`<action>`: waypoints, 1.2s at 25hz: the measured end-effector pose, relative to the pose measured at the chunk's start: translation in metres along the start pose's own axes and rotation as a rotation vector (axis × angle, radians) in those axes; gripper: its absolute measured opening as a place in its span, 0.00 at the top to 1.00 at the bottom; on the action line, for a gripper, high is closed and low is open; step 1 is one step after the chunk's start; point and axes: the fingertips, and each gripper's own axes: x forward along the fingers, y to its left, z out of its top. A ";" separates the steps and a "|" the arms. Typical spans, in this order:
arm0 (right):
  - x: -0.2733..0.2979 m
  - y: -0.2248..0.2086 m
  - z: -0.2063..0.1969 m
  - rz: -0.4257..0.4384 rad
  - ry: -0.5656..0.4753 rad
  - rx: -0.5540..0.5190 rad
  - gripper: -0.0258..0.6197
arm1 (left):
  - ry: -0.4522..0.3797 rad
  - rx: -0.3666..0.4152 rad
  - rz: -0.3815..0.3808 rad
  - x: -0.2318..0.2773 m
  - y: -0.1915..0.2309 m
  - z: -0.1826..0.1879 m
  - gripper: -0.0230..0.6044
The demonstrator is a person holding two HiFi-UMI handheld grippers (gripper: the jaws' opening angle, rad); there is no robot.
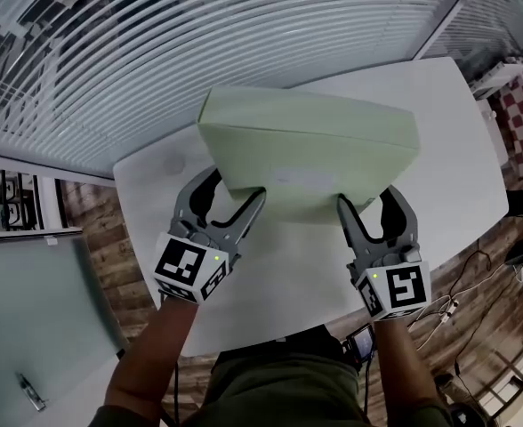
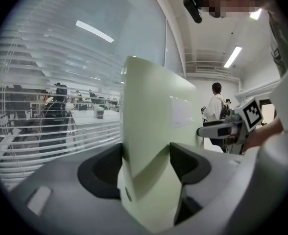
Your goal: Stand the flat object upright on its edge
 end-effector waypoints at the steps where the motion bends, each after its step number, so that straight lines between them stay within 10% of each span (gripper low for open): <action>1: 0.001 0.000 -0.001 -0.003 0.000 -0.003 0.53 | -0.002 0.002 0.002 0.001 0.001 -0.001 0.49; 30: 0.003 -0.002 -0.023 -0.053 0.008 -0.088 0.53 | -0.061 0.101 0.039 0.012 -0.009 -0.004 0.49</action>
